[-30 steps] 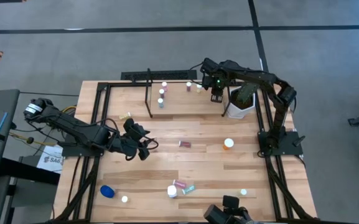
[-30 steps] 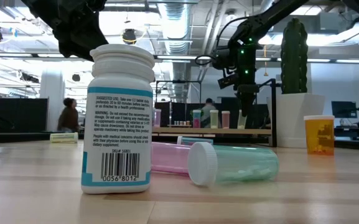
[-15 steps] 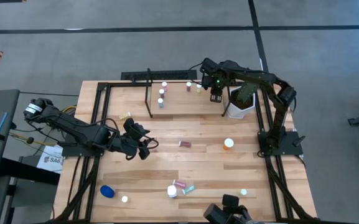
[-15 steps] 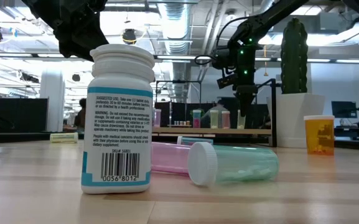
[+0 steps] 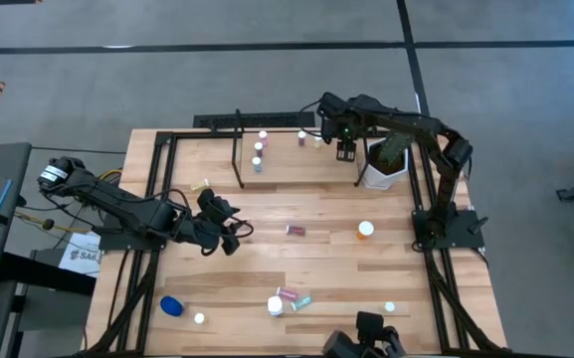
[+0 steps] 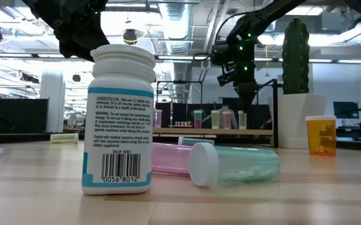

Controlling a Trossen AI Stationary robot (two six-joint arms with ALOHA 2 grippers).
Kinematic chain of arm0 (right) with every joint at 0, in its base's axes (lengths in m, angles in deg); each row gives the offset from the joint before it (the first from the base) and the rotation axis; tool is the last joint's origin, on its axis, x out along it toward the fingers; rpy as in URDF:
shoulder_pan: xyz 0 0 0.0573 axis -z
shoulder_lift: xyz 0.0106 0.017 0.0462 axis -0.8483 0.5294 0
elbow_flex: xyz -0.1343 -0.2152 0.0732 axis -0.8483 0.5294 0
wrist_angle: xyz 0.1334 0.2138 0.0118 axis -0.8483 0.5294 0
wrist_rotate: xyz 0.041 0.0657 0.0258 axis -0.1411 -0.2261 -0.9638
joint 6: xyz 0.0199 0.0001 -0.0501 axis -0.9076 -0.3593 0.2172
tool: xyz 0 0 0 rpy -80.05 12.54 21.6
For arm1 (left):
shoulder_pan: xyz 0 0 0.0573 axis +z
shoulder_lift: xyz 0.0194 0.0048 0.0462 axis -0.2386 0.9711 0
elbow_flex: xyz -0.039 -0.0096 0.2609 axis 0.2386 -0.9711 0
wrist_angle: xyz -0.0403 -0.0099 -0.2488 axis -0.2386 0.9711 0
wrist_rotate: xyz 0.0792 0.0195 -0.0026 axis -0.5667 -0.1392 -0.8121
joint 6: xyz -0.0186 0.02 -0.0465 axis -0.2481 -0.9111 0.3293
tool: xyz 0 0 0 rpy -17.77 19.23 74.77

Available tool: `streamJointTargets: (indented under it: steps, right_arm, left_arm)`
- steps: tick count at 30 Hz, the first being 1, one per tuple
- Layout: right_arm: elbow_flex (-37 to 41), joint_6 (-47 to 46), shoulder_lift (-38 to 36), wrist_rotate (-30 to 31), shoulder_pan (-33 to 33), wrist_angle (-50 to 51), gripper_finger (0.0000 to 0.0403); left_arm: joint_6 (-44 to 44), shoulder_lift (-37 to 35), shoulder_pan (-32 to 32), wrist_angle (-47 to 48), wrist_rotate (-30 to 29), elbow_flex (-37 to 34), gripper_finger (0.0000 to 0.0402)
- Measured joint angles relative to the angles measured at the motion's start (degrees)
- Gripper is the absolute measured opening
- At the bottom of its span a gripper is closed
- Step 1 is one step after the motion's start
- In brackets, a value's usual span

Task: Pick and place medicine bottles onto shelf by color
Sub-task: Put the yellow pill bottle on the shelf

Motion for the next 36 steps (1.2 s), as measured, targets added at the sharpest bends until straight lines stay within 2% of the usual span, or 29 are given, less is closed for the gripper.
streamJointTargets:
  steps: [9, 16, 23, 30, 33, 36]
  right_arm:
    - [-6.7, -8.8, 0.0, -0.2, -2.0, 9.9, 0.0215]
    - [-8.0, -15.8, -0.1, -0.9, -5.4, 19.5, 0.0214]
    - [-8.0, -20.3, -0.4, -6.5, -10.9, 25.4, 0.0214]
    - [-4.0, -25.8, -6.2, -11.5, -19.0, 24.6, 0.0214]
    - [0.4, -31.9, -11.3, -11.8, -23.5, 22.6, 0.0214]
    - [6.4, -41.9, -17.3, -11.8, -29.0, 20.0, 0.0214]
  left_arm:
    - [0.4, 0.0, 0.0, 0.0, 0.5, 0.0, 0.0168]
    - [0.6, 0.0, 0.0, -0.1, 1.1, 0.0, 0.0168]
    - [1.3, 0.0, 0.0, -0.6, 1.7, 0.0, 0.0168]
    - [3.1, 0.0, -1.0, -0.5, 3.3, 0.0, 0.0168]
    - [3.5, 0.0, -1.9, -0.5, 2.9, 0.0, 0.0168]
    - [3.5, 0.0, -2.3, -0.5, 2.6, 0.0, 0.0168]
